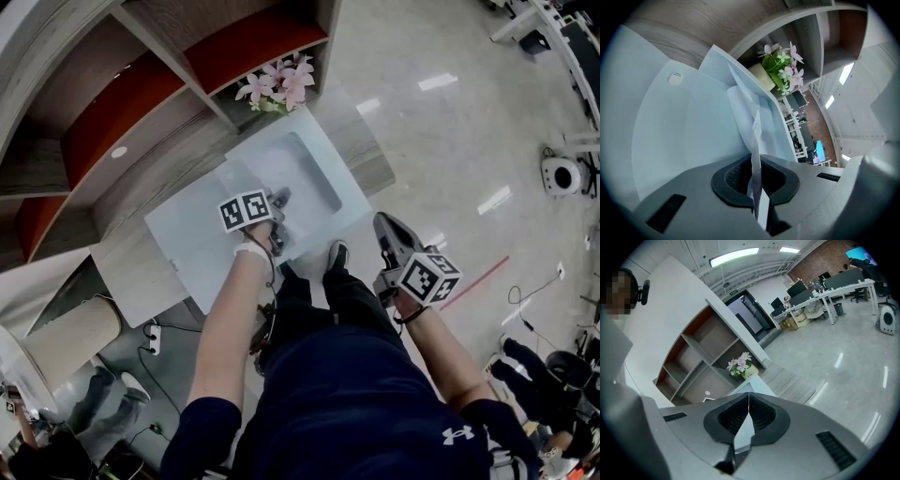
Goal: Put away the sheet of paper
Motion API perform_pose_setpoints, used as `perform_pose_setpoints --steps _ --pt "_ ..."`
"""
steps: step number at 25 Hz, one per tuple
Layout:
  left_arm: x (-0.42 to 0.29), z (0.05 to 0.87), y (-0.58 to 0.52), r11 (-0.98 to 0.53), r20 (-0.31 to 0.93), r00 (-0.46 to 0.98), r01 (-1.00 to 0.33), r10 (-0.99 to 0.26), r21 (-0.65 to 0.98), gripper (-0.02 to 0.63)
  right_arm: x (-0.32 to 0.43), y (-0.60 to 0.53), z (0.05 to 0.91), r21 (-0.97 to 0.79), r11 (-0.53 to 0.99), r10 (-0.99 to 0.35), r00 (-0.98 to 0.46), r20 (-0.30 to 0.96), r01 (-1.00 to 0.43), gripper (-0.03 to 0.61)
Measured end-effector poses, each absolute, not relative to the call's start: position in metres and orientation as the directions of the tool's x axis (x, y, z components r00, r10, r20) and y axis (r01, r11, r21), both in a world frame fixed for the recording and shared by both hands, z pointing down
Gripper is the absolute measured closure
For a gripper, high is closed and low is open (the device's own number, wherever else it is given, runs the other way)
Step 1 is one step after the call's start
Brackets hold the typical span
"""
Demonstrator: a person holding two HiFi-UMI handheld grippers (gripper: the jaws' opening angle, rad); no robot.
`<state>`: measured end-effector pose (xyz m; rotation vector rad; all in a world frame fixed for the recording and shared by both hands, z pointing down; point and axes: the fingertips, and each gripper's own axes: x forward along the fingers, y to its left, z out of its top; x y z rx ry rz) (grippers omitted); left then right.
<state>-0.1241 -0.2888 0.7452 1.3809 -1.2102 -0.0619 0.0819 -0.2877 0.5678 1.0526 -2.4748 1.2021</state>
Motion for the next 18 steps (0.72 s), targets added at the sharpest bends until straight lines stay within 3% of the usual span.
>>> perform_pose_setpoints --steps 3,4,9,18 --pt "-0.125 0.744 -0.288 0.276 0.625 0.432 -0.632 -0.650 0.724 0.571 0.083 -0.288 0.567 -0.610 0.418 -0.514 -0.729 0.452 -0.673 0.563" --pt "-0.126 0.744 -0.287 0.272 0.640 0.421 -0.655 -0.643 0.705 0.503 0.084 -0.288 0.567 -0.611 0.417 -0.515 -0.729 0.452 -0.673 0.563" --pt "-0.134 0.733 -0.278 0.242 0.693 0.364 -0.752 -0.623 0.613 0.359 0.078 -0.289 0.562 -0.613 0.429 -0.515 -0.737 0.438 -0.664 0.563" --pt "-0.189 0.688 -0.246 0.245 0.720 0.148 -0.878 -0.678 0.411 0.302 0.061 -0.285 0.551 -0.607 0.473 -0.510 -0.760 0.403 -0.639 0.563"
